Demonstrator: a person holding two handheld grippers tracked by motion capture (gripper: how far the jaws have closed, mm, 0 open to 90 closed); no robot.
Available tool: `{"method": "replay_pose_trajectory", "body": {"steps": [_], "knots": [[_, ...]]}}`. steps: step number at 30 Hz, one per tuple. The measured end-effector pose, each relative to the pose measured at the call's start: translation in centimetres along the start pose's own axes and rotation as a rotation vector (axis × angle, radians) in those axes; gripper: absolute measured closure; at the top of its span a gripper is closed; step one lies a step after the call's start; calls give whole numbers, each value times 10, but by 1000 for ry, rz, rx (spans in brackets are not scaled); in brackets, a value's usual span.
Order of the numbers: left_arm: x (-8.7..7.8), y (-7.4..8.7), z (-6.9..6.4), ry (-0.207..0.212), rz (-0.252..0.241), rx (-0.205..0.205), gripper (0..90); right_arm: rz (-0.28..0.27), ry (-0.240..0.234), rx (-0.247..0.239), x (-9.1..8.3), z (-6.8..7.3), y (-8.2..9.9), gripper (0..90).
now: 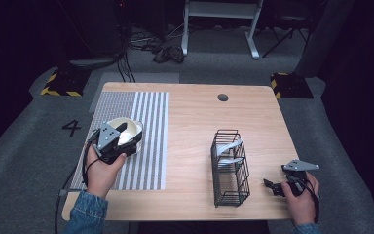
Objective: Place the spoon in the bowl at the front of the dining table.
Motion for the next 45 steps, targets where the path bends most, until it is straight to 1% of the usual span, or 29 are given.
{"method": "replay_pose_trajectory", "body": {"steps": [4, 7, 11, 16, 19, 24, 29, 36, 38, 39, 40, 41, 45], "knots": [[-15, -1, 1, -8, -2, -6, 348, 0, 0, 0, 0, 0, 0, 0], [-25, 0, 3, -16, 2, -15, 341, 0, 1, -1, 0, 0, 0, 0], [-38, 3, 6, -32, 5, -16, 337, 0, 0, -1, 0, 0, 0, 0], [-54, 6, 8, -47, 11, -4, 331, 0, 1, -1, 0, 0, 0, 1], [-63, 9, 9, -52, 25, 5, 324, 0, 1, -3, 0, 0, 0, 2], [-78, 15, 14, -59, 48, 10, 314, 0, 1, -3, 0, 0, 0, 2], [-88, 20, 19, -65, 56, 15, 304, 0, 2, -2, 0, 0, 0, 2], [-101, 34, 29, -72, 96, 32, 277, 0, 1, -3, 0, 0, 0, 2], [-103, 39, 31, -69, 111, 17, 266, 0, 1, -3, 0, 0, 0, 2], [-104, 41, 33, -70, 117, 18, 262, 0, 2, -2, 0, 0, 0, 2], [-104, 44, 35, -71, 120, 8, 259, -1, 2, -3, 0, 0, 0, 2], [-105, 45, 36, -74, 121, 6, 250, -1, 3, -2, 0, 0, 0, 2], [-104, 61, 40, -90, 170, 10, 228, -1, 3, -2, 0, 0, 0, 2]]}}
Point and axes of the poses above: each handheld gripper's, and its own axes: x roughly forward along the jaws, y roughly out of its underside, z roughly to its left, the point moved 7 cm from there along x, roughly forward along the jaws, and after that the axes turned 15 degrees about -x, right-handed, at the moved point
